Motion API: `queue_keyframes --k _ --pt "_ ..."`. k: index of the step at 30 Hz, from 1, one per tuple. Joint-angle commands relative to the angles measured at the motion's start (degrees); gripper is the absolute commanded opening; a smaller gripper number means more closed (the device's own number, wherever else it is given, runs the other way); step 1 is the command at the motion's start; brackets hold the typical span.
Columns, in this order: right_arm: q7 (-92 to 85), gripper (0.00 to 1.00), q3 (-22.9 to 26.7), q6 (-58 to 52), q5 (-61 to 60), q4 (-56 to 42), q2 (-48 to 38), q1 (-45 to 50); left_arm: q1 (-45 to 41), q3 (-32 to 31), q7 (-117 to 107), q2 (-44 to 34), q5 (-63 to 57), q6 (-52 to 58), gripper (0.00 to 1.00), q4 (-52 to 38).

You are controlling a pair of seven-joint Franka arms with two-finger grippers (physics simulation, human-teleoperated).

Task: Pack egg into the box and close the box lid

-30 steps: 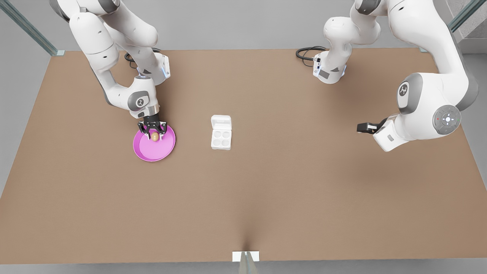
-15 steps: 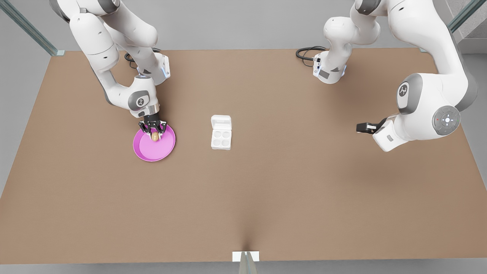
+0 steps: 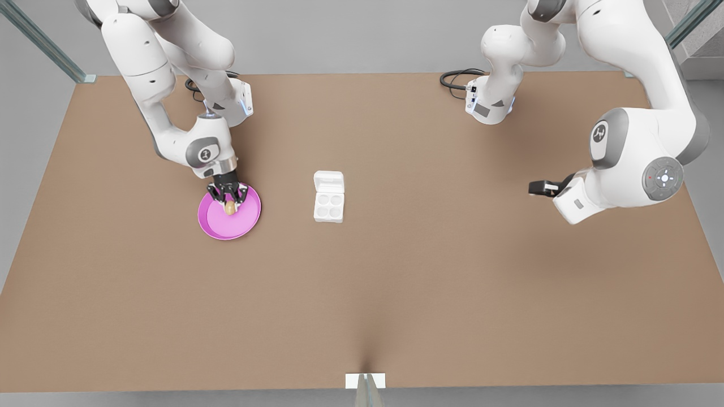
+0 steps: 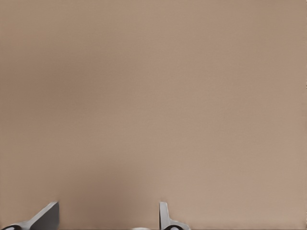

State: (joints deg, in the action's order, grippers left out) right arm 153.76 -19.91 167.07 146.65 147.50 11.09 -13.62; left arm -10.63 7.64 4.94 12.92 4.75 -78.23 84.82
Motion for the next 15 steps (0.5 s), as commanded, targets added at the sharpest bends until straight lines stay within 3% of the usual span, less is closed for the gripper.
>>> queue_keyframes --k 1,8,15 --pt "-0.48 0.64 0.31 -0.69 -0.40 0.06 -0.02 0.26 -0.09 0.00 -0.02 0.00 0.00 0.00 1.00 -0.01" --pt "-0.92 0.64 -0.30 1.51 -4.43 -5.73 0.86 0.61 -0.18 0.00 -0.19 0.08 0.00 -0.26 1.00 -0.09" --pt "-8.21 0.64 -0.30 1.33 -31.07 -15.05 4.82 7.20 -0.18 -0.08 -0.19 0.08 0.00 -0.26 1.00 -0.09"
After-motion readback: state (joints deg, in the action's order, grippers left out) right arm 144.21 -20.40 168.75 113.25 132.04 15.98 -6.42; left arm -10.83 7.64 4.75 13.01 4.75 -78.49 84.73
